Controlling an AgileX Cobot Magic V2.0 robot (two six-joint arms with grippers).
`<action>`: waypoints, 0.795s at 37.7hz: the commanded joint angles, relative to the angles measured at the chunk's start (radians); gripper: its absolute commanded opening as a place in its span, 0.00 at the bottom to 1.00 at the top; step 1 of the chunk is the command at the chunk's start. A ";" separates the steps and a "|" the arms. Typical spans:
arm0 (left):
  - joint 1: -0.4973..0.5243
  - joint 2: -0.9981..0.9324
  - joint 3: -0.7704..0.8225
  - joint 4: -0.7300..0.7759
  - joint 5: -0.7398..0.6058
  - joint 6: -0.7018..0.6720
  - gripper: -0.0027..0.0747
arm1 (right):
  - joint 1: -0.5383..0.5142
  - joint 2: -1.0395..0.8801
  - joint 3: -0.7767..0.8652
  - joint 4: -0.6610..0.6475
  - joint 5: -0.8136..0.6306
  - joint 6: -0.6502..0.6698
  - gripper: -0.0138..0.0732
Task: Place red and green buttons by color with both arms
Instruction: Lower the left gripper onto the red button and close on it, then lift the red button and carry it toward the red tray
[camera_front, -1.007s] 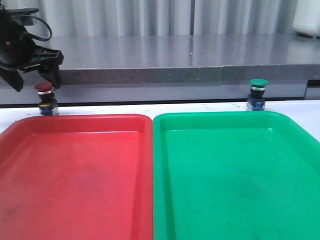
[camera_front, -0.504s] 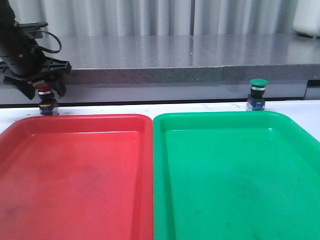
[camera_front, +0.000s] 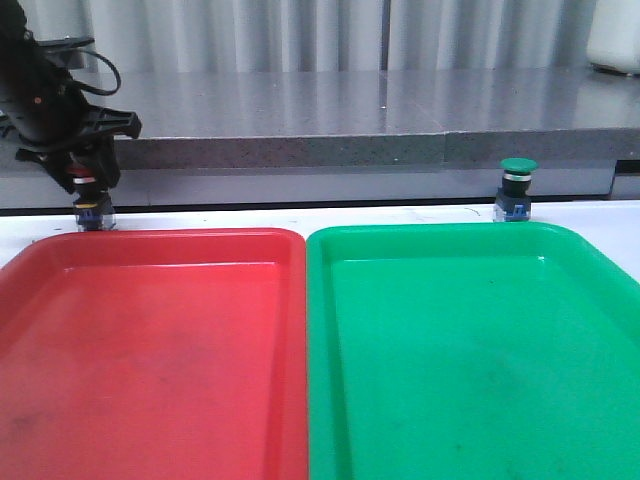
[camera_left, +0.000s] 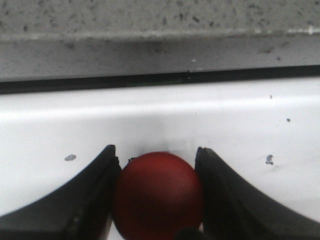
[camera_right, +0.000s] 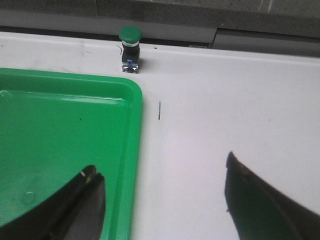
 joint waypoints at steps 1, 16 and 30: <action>-0.005 -0.149 -0.037 -0.014 0.009 -0.001 0.32 | -0.009 0.005 -0.034 -0.013 -0.066 -0.008 0.76; -0.010 -0.483 0.175 -0.016 0.029 0.005 0.32 | -0.009 0.005 -0.034 -0.013 -0.066 -0.008 0.76; -0.166 -0.784 0.523 -0.016 -0.060 0.007 0.32 | -0.009 0.005 -0.034 -0.013 -0.066 -0.008 0.76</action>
